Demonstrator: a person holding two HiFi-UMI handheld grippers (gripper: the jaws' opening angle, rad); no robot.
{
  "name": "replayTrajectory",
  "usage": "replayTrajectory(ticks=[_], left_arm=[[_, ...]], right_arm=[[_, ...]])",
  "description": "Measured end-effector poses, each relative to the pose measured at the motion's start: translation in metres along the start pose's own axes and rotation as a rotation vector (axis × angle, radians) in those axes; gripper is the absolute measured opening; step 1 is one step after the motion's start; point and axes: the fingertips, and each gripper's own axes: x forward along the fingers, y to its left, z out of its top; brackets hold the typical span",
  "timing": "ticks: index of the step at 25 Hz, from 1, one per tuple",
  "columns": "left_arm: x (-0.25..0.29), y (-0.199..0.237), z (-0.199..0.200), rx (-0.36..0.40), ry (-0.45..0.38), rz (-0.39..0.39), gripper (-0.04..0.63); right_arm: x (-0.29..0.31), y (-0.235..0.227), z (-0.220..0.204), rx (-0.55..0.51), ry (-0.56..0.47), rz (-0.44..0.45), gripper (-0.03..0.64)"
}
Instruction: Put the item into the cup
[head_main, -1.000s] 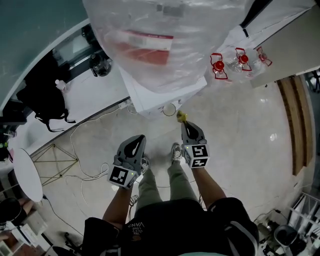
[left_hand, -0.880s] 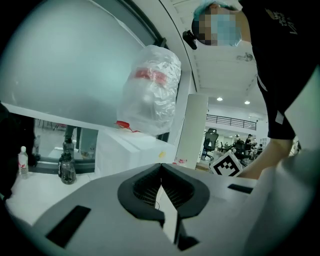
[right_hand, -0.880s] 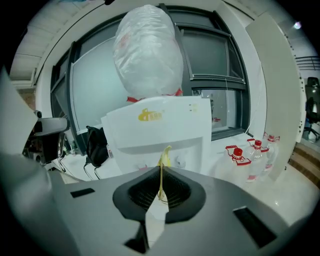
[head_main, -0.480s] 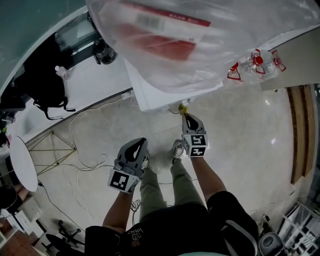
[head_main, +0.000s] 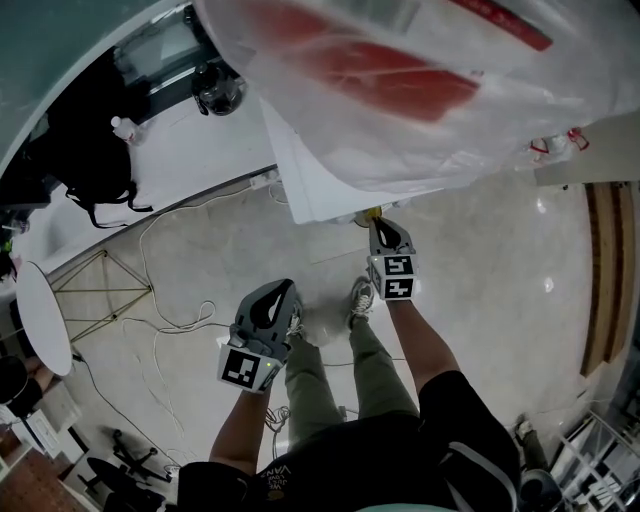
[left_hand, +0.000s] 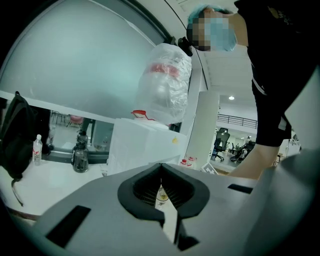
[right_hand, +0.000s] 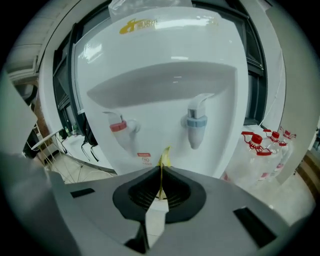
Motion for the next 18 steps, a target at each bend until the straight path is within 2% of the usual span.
replayTrajectory(ticks=[7,18], left_arm=[[0.001,0.010,-0.014,-0.012,0.008,0.004,0.020],[-0.006,0.025,-0.022,-0.031,0.012,0.024,0.020]], right_arm=[[0.031,0.001,-0.025,-0.026,0.081,-0.008,0.048],[0.058,-0.003,-0.042,-0.034,0.162,-0.023,0.048]])
